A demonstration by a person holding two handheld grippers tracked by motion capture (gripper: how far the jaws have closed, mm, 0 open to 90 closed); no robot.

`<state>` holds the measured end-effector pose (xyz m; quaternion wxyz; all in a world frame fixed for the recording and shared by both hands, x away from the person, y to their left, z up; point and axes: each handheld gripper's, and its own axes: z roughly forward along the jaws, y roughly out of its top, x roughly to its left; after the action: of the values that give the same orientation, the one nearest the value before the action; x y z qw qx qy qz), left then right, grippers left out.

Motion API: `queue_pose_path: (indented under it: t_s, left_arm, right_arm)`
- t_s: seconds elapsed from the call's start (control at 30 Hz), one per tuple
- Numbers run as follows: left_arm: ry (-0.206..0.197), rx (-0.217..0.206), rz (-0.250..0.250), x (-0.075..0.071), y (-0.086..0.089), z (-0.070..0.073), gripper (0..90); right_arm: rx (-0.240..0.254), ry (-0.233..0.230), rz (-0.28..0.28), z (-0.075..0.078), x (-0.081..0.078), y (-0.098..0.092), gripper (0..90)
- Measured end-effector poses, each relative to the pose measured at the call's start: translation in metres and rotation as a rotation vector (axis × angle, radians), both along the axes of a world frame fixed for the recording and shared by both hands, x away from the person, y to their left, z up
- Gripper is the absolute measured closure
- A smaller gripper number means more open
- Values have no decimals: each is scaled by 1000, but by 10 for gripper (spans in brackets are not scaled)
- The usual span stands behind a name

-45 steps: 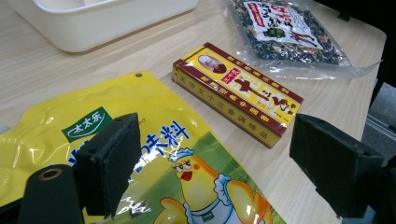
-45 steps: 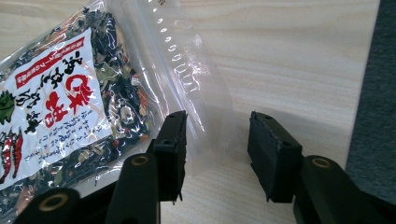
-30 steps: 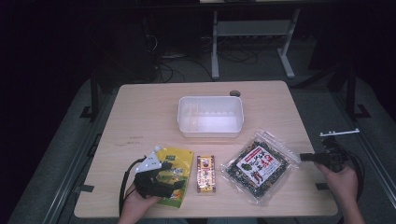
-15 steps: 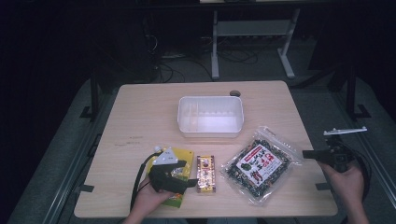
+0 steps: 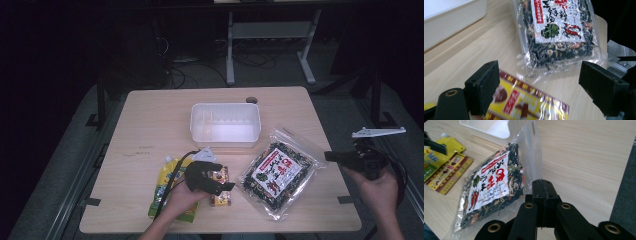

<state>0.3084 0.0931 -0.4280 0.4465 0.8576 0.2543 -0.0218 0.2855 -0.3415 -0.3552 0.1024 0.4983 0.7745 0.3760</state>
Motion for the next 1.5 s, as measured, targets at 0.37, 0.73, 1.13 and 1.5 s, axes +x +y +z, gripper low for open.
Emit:
queue_pose_path:
  t_s: [0.37,0.73,1.13,1.5]
  left_arm:
    - [26,39,-37,25,-34,-6,202]
    - [111,52,-101,48,-59,-16,247]
    - [242,-5,-183,62,-67,-17,323]
    - [217,-92,-213,56,-53,-12,574]
  right_arm:
    - [-13,-78,65,29,-10,15,897]
    - [-45,-129,116,52,-18,30,897]
    - [-18,-143,164,63,-20,36,897]
    - [-9,-172,176,66,-22,39,897]
